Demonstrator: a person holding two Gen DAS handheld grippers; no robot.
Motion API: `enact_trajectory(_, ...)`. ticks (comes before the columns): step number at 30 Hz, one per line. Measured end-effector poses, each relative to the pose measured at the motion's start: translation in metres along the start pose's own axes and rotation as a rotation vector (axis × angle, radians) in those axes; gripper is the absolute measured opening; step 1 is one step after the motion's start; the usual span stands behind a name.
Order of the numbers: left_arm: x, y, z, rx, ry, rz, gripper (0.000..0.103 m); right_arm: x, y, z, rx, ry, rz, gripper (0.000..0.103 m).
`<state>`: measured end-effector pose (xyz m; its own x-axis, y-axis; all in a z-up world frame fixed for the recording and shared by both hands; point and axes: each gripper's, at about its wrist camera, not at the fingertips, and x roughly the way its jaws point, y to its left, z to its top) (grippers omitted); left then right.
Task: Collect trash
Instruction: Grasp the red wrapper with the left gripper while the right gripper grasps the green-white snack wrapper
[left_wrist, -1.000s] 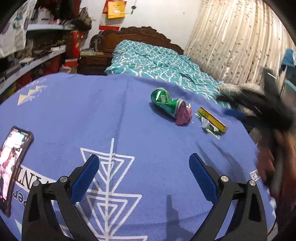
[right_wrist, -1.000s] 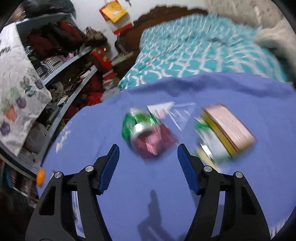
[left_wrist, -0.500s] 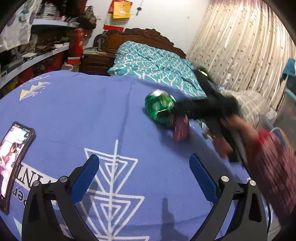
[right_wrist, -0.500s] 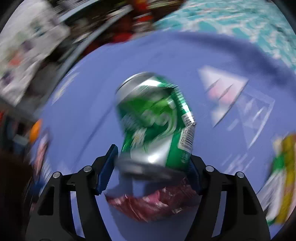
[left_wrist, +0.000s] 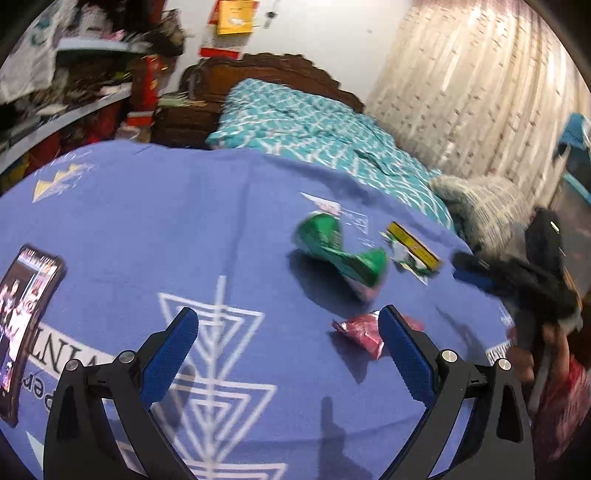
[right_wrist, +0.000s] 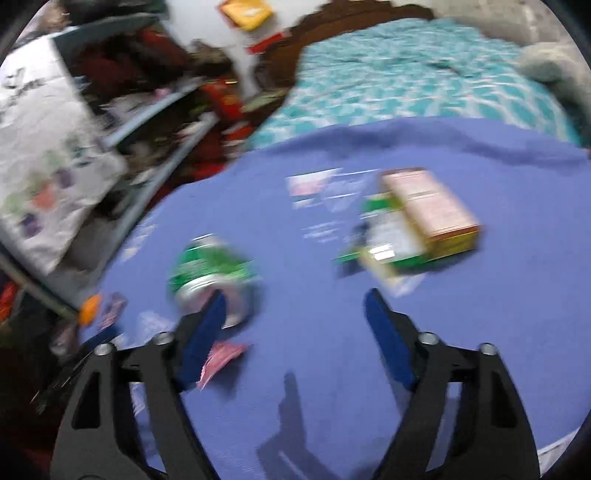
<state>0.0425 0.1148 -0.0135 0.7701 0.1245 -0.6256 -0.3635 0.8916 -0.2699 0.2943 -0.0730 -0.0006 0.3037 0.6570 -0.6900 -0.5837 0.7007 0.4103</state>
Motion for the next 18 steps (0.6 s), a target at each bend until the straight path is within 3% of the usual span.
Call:
enact_trajectory(3, 0.008, -0.017, 0.001, 0.041, 0.033, -0.036, 0.094, 0.027, 0.013, 0.017, -0.112, 0.016, -0.156, 0.071)
enact_trajectory(7, 0.026, -0.038, 0.001, 0.087, 0.093, -0.056, 0.093, 0.080, 0.038, 0.036, -0.234, 0.063, -0.288, 0.067)
enact_trajectory(8, 0.030, -0.041, 0.002, 0.092, 0.104, -0.059, 0.093, 0.090, 0.037, 0.030, -0.237, 0.085, -0.306, 0.053)
enact_trajectory(9, 0.035, -0.045, 0.002, 0.098, 0.121, -0.070, 0.093, 0.101, 0.036, 0.030, -0.237, 0.114, -0.319, 0.030)
enact_trajectory(10, 0.038, -0.049, 0.002, 0.100, 0.130, -0.074, 0.093, 0.111, 0.036, 0.022, -0.232, 0.146, -0.333, 0.027)
enact_trajectory(13, 0.050, -0.056, 0.002, 0.110, 0.173, -0.098, 0.085, 0.094, 0.027, -0.007, -0.183, 0.149, -0.271, 0.025)
enact_trajectory(18, 0.074, -0.058, -0.005, 0.096, 0.286, -0.133, 0.054, 0.036, 0.040, -0.061, -0.176, 0.115, -0.149, 0.024)
